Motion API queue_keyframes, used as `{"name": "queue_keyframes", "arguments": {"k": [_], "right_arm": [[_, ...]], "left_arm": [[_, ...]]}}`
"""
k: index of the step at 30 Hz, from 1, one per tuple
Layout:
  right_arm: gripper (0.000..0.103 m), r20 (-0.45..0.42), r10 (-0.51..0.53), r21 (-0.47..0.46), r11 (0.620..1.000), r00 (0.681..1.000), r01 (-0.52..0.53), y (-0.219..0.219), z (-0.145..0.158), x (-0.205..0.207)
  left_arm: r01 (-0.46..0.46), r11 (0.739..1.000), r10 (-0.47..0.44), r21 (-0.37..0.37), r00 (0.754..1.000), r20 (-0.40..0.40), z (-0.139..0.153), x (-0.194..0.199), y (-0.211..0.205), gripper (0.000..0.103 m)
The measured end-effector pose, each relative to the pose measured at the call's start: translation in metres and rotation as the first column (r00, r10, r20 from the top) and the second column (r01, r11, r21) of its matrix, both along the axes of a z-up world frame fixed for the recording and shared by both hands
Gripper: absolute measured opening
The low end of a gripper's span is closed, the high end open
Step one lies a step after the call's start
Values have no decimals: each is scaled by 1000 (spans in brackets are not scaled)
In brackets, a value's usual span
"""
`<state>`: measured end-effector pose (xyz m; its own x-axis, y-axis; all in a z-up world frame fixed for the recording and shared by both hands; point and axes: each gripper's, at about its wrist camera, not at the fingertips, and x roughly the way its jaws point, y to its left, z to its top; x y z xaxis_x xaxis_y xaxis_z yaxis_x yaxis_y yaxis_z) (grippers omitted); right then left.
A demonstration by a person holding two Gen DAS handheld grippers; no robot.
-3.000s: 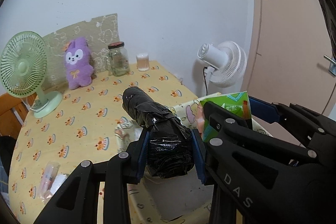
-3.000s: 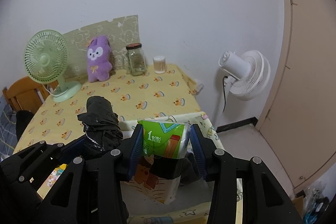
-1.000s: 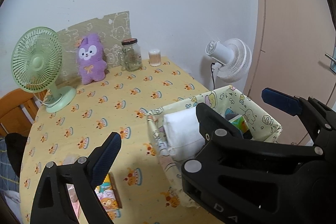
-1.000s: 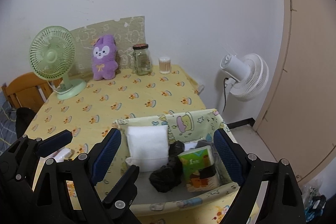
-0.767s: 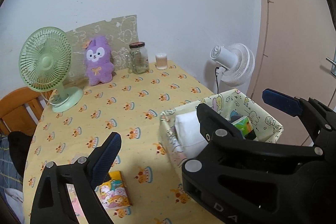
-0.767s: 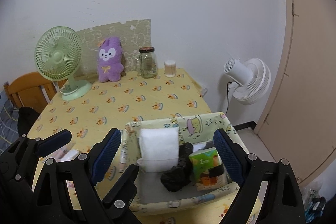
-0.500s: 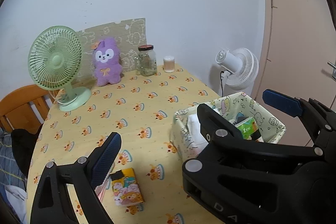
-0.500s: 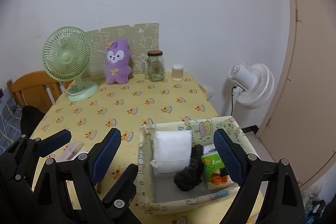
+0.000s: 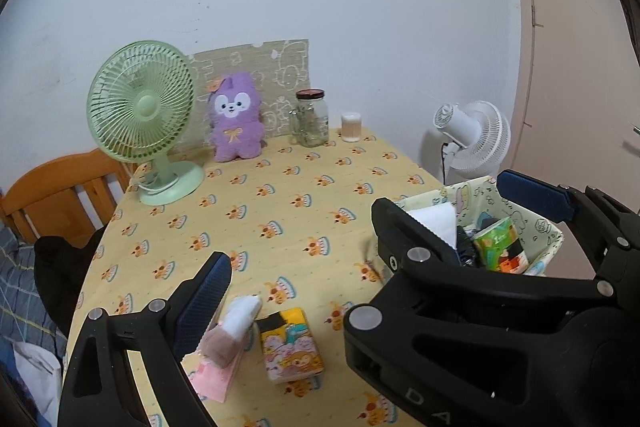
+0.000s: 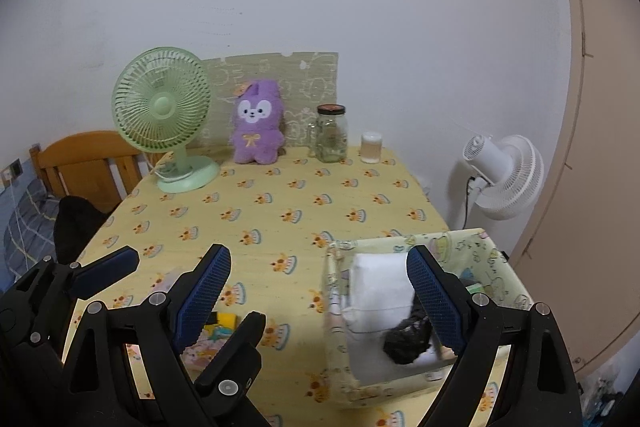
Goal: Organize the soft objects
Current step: 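Open both tools and withdraw them from the box toward the remaining items, then grasp the yellow cartoon snack bag with the right tool while the left tool grasps the beige rolled cloth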
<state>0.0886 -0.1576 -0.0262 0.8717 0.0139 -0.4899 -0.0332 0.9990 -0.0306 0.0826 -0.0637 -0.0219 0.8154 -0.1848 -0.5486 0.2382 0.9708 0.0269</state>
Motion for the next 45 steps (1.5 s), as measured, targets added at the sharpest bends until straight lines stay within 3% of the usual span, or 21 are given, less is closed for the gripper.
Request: {"name": "queue_keyframes", "arguments": {"k": [11, 23, 45], "right_arm": [[92, -23, 38, 12, 999, 999, -38, 30, -16, 0], [91, -94, 115, 43, 993, 989, -111, 58, -54, 12], [83, -242, 164, 39, 986, 956, -159, 85, -115, 38]], "left_arm": [[-24, 1000, 24, -14, 1000, -16, -17, -1, 31, 90], [-103, 995, 102, -17, 992, -69, -50, 2, 59, 85], [-202, 979, 200, 13, 953, -228, -112, 21, 85, 71]]}}
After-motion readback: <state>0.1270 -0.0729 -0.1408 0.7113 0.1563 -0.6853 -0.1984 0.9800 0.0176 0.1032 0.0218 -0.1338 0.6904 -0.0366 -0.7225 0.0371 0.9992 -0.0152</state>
